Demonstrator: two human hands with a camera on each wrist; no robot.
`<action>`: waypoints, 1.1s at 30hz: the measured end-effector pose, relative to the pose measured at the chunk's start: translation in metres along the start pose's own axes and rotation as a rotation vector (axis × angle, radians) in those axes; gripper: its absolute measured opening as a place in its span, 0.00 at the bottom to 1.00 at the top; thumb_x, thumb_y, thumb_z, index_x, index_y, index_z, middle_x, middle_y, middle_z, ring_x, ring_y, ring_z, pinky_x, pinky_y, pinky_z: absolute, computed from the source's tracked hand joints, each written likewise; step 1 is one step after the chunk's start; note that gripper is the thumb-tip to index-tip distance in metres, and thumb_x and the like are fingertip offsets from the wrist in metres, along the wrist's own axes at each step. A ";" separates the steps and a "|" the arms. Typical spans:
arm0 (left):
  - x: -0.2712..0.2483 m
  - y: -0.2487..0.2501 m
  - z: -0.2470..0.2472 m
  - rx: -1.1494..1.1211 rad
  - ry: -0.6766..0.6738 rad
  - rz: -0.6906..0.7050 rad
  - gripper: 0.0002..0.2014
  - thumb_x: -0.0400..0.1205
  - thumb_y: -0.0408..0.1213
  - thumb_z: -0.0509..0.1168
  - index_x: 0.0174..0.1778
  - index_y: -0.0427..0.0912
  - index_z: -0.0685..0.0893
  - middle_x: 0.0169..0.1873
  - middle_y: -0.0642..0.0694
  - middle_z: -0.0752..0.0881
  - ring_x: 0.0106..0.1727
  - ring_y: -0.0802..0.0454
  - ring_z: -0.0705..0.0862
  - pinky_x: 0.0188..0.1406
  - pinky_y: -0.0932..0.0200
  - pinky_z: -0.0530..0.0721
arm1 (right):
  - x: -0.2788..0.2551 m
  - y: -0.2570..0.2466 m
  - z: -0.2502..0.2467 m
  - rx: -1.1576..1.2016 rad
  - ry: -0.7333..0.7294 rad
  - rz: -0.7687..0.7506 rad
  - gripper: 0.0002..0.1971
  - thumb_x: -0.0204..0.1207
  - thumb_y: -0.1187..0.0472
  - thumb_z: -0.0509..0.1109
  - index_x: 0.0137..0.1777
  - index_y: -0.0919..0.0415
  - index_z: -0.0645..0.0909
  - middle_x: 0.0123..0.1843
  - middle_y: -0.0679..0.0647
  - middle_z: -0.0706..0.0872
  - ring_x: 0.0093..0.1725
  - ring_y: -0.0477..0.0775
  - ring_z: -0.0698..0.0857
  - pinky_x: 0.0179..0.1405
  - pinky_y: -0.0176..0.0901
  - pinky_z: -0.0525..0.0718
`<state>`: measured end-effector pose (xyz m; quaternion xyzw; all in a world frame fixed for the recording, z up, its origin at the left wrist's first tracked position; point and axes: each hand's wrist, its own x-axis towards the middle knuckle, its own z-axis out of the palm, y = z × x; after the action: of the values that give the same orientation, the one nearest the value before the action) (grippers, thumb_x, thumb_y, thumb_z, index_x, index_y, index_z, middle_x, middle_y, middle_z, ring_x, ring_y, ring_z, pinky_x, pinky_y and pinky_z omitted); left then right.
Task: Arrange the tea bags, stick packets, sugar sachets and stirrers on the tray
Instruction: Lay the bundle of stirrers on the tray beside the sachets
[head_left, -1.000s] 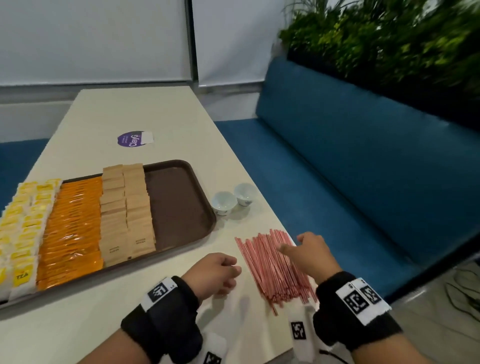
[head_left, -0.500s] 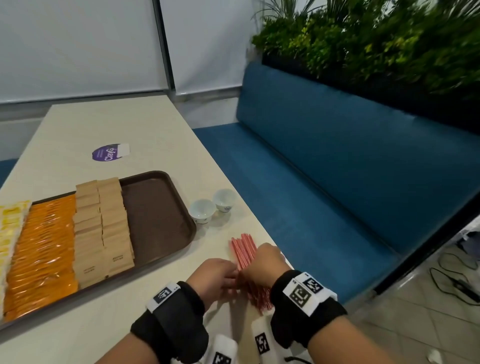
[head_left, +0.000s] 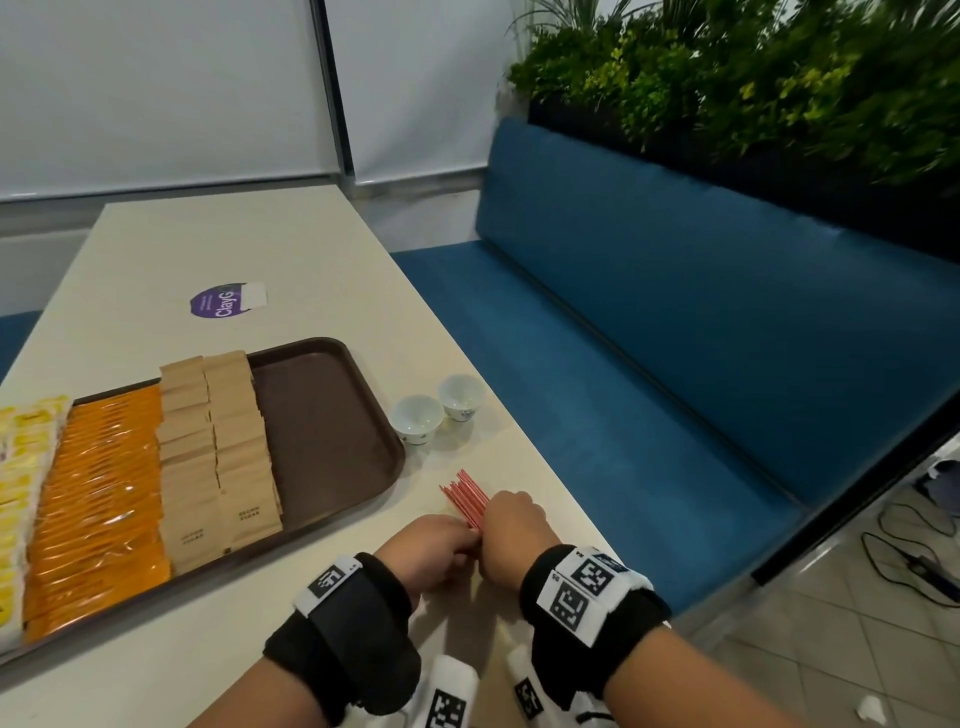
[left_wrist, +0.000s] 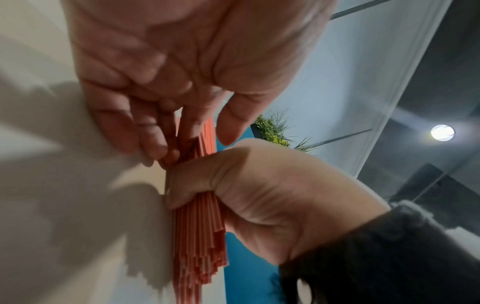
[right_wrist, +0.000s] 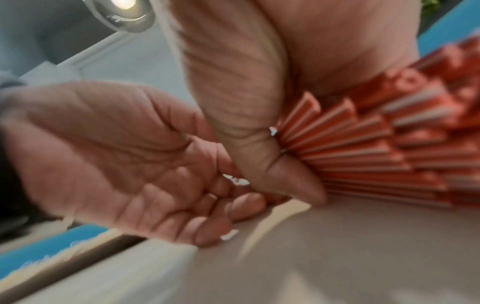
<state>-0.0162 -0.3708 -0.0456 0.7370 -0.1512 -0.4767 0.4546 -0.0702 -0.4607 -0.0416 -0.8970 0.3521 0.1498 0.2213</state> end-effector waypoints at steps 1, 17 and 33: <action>0.000 0.000 -0.001 0.038 0.001 0.006 0.16 0.82 0.27 0.55 0.26 0.41 0.71 0.17 0.49 0.68 0.16 0.57 0.63 0.18 0.65 0.61 | 0.000 0.000 0.001 -0.001 0.018 -0.001 0.19 0.80 0.63 0.65 0.69 0.65 0.71 0.68 0.63 0.73 0.68 0.63 0.75 0.65 0.48 0.76; -0.003 -0.011 -0.011 -0.123 -0.075 0.019 0.07 0.83 0.25 0.54 0.45 0.36 0.75 0.23 0.49 0.68 0.21 0.58 0.65 0.19 0.68 0.62 | 0.007 -0.002 0.003 -0.053 0.114 -0.028 0.08 0.80 0.64 0.63 0.39 0.58 0.73 0.56 0.59 0.86 0.56 0.61 0.85 0.50 0.45 0.81; -0.012 -0.020 -0.020 -0.179 -0.106 0.058 0.10 0.84 0.25 0.54 0.48 0.39 0.80 0.32 0.46 0.72 0.30 0.55 0.68 0.23 0.67 0.63 | 0.009 -0.005 0.000 -0.120 0.093 -0.059 0.09 0.78 0.59 0.66 0.54 0.61 0.81 0.49 0.57 0.84 0.52 0.58 0.85 0.42 0.39 0.75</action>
<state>-0.0093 -0.3419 -0.0521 0.6623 -0.1532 -0.5134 0.5237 -0.0606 -0.4627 -0.0443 -0.9247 0.3256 0.1223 0.1549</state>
